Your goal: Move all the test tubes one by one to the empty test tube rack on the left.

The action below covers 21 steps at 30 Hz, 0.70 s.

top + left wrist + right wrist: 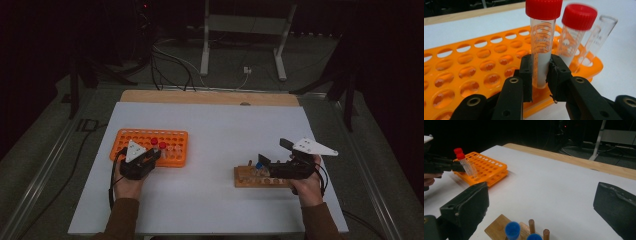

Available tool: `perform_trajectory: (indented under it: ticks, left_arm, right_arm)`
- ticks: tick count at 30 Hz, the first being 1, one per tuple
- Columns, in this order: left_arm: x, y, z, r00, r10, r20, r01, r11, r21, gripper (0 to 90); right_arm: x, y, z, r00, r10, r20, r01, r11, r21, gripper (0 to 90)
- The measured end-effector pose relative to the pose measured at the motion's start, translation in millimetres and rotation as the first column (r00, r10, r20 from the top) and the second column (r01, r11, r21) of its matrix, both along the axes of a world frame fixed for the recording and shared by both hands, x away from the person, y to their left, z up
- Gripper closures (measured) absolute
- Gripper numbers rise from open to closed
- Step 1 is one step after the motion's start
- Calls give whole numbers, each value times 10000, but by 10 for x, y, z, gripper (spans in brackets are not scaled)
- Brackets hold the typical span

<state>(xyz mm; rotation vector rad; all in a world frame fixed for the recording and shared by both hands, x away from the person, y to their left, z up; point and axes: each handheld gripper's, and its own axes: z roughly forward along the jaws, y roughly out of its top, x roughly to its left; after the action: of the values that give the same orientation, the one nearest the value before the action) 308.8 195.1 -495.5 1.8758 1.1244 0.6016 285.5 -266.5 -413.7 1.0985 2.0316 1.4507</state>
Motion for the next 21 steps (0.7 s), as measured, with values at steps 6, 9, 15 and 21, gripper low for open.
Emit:
perform_trajectory:
  ticks: [6, 9, 15, 21]
  left_arm:
    - [-4, 13, -20, 9999, -77, -71, 77, 10000, -3, 754]
    - [-3, 14, -19, 9999, -37, -95, 37, 10000, -67, 745]
    - [-8, 64, -13, 9997, 192, -153, -197, 9994, -297, 605]
    - [-59, 129, 27, 9997, 228, -48, -231, 9977, -640, 532]
  right_arm:
    - [-2, -12, -2, 10000, 1, 8, -1, 10000, -4, 5]
    - [-3, -9, 0, 10000, 7, 16, -7, 10000, 0, 5]
    - [1, -15, 1, 10000, 3, 17, -3, 10000, 9, 5]
    - [-3, -29, -3, 10000, -33, 17, 33, 10000, -1, 6]
